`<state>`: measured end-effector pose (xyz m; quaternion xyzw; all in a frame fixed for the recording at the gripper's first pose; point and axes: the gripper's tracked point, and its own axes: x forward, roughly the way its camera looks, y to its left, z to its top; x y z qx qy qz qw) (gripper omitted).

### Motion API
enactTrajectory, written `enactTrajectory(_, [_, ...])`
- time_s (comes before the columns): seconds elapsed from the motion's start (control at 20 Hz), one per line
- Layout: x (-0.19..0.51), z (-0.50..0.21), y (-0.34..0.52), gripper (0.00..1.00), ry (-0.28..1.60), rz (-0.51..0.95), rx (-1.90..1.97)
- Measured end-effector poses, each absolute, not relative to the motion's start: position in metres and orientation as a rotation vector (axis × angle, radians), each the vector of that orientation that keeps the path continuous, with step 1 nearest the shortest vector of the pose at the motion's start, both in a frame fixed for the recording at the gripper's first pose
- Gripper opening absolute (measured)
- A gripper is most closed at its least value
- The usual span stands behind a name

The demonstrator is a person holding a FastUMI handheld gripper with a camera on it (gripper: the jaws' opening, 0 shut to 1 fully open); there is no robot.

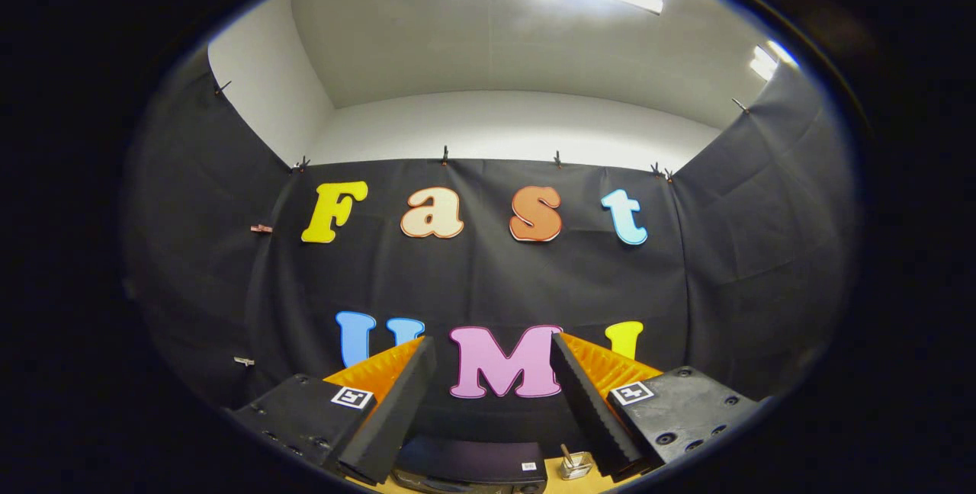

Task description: Open the toaster oven, put the food inside, and close the toaster oven door.

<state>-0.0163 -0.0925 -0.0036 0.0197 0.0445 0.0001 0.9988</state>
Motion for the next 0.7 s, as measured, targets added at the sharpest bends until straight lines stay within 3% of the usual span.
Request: enactTrajectory(0.7, [-0.020,-0.071,-0.124,0.97,0.239,-0.013,0.040])
